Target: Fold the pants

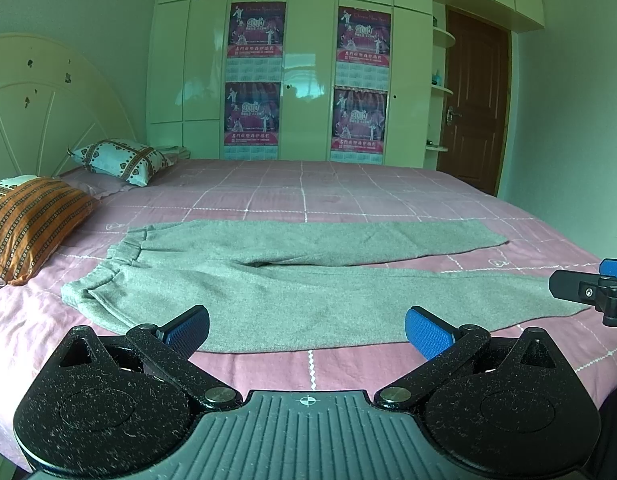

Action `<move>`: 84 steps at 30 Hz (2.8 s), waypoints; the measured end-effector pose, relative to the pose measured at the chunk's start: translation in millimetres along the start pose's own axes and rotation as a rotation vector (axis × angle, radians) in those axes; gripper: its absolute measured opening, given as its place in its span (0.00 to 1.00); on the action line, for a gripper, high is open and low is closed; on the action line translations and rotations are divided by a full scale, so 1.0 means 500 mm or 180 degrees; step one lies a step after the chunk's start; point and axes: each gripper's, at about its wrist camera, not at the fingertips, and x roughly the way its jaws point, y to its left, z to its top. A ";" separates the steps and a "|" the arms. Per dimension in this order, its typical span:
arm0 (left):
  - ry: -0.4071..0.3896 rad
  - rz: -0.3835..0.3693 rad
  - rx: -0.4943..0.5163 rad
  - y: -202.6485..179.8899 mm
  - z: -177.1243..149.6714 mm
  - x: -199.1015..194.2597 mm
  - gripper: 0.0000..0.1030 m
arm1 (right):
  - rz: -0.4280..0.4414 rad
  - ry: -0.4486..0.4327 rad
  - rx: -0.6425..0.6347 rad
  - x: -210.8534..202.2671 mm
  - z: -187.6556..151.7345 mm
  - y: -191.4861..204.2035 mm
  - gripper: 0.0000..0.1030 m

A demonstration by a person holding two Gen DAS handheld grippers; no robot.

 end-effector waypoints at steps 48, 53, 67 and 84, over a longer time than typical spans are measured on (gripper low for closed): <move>0.1061 0.0580 -0.0039 0.653 0.213 0.808 0.66 | 0.0487 0.0586 -0.0561 0.754 0.247 0.049 0.52; 0.1326 0.0436 0.0063 0.678 0.202 0.930 0.61 | 0.0610 0.0790 -0.0791 0.887 0.230 0.062 0.43; 0.1414 0.0046 -0.0165 0.727 0.211 1.001 0.61 | 0.1065 0.1096 -0.1540 1.057 0.216 0.060 0.38; 0.1245 -0.0308 -0.0140 0.724 0.202 1.025 0.43 | 0.1554 0.1415 -0.1761 1.101 0.228 0.062 0.27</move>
